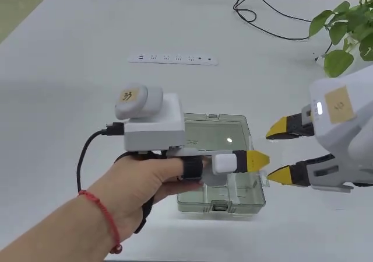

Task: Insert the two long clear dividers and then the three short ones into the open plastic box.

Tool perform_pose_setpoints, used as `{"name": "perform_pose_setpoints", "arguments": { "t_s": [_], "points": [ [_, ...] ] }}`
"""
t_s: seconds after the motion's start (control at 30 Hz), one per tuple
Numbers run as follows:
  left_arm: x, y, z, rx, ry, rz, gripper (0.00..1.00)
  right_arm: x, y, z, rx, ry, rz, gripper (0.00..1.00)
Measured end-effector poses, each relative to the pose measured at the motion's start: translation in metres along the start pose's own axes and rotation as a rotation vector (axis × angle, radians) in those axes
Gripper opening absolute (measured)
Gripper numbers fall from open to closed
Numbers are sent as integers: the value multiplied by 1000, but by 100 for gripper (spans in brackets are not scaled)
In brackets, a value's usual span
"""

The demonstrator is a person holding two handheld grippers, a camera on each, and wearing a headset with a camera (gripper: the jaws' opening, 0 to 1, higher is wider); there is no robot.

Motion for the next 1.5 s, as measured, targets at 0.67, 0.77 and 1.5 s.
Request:
{"name": "perform_pose_setpoints", "arguments": {
  "t_s": [0.67, 0.77, 1.5],
  "points": [
    [7, -22, -9, 82, 219, 512, 0, -15, -23, -36, -308, -197, 307, 20],
    [10, -29, -9, 119, 249, 585, 0, -16, -18, -41, -397, -209, 301, 16],
    [14, -47, -9, 208, 262, 692, 0, -28, 15, -44, -610, -233, 318, 5]
  ]
}}
Point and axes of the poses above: the centre of the closed fingertips' face, and the gripper's own axes: z roughly forward along the fingers, y roughly to its left, x roughly out of its underside, the point moved 1 cm from there along -z, roughly backward along the fingers, and after that the axes turned 14 degrees about x, right-handed, at the moved point
